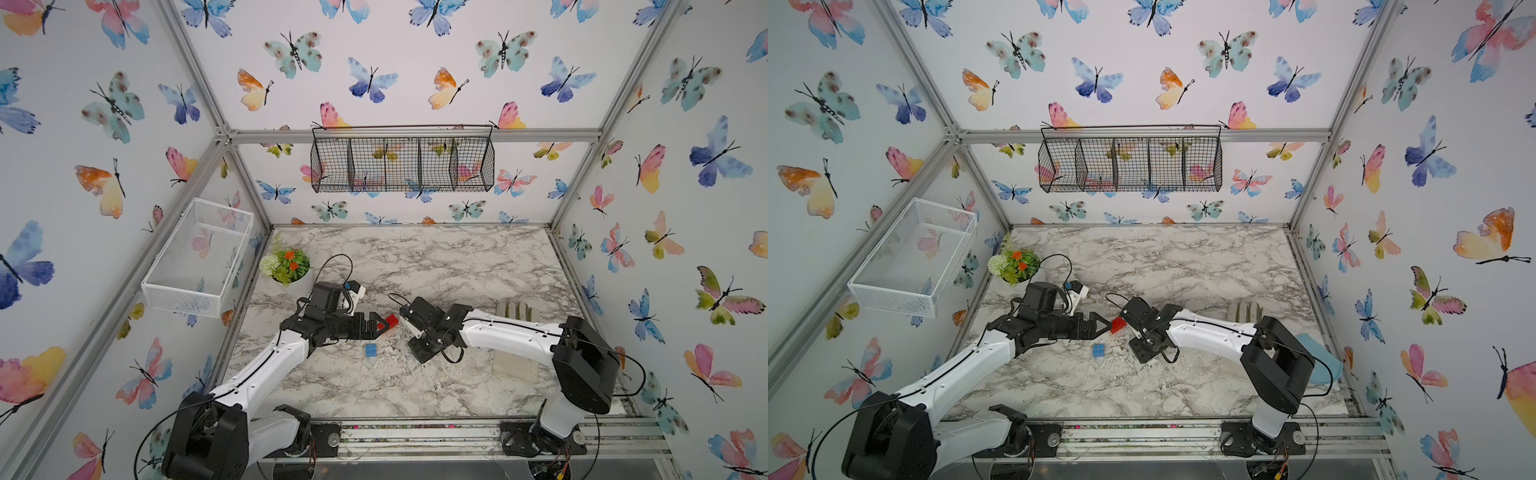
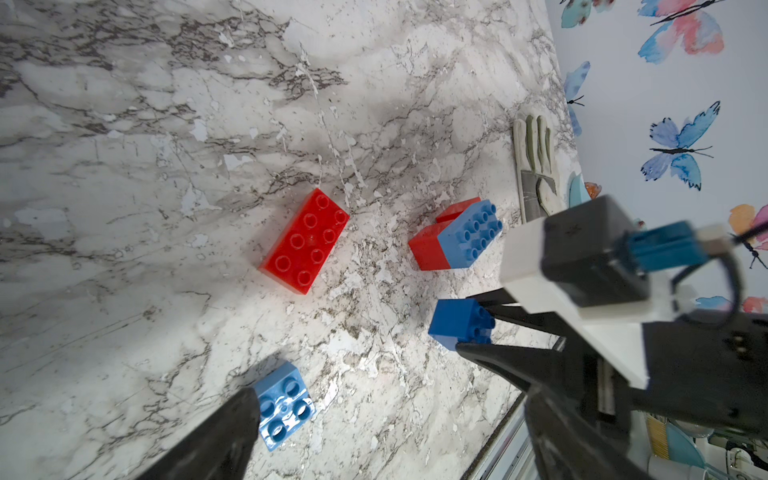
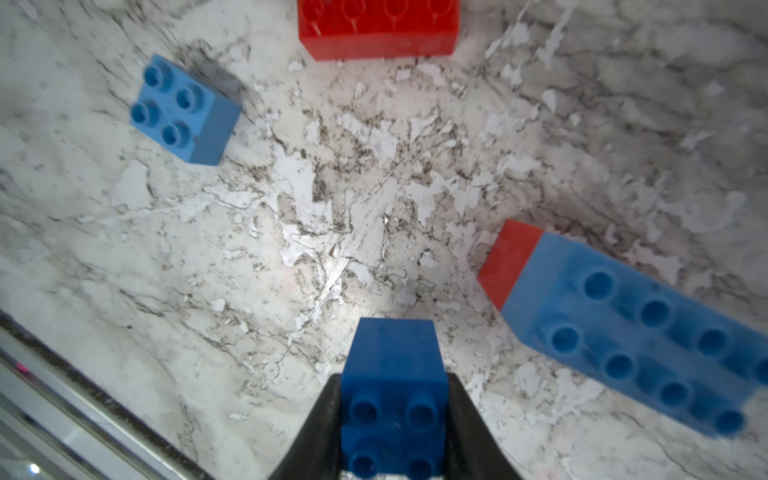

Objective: Assemble a giraffe with lego
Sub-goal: Pick up the lego brick from the center of the board, then assemble the lego brick with the lego brick.

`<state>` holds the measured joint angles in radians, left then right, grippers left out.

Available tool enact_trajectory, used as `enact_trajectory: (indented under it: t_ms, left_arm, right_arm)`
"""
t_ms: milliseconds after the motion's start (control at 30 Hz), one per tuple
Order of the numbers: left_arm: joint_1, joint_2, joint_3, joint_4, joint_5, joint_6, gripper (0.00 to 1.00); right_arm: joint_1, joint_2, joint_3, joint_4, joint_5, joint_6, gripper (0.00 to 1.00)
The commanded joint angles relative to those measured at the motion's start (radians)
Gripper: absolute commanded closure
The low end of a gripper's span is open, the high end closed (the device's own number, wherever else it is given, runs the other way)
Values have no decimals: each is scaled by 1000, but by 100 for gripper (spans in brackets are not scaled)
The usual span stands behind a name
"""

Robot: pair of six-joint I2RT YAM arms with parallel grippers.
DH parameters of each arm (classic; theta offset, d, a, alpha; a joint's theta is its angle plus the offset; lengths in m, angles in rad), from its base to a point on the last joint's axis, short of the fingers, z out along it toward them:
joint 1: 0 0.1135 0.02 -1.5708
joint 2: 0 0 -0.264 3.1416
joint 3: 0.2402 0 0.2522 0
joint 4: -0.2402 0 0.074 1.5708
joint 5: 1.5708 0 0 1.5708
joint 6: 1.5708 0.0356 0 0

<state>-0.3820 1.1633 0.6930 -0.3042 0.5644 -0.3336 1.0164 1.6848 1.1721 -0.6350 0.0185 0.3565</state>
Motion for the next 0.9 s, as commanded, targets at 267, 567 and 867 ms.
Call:
enact_trajectory:
  t_ms: [267,567,867]
  left_arm:
    - [-8,-5,18,-4,38,13,2]
    - [-8,-14,15,-4,38,12,2]
    - [-8,-18,14,-3,45,12,2]
  right_arm:
    - [7,29,310,-329,151,157,66]
    - [-53,74,370,-377,138,155,66]
    - [-104,94,323,-322,108,139,66]
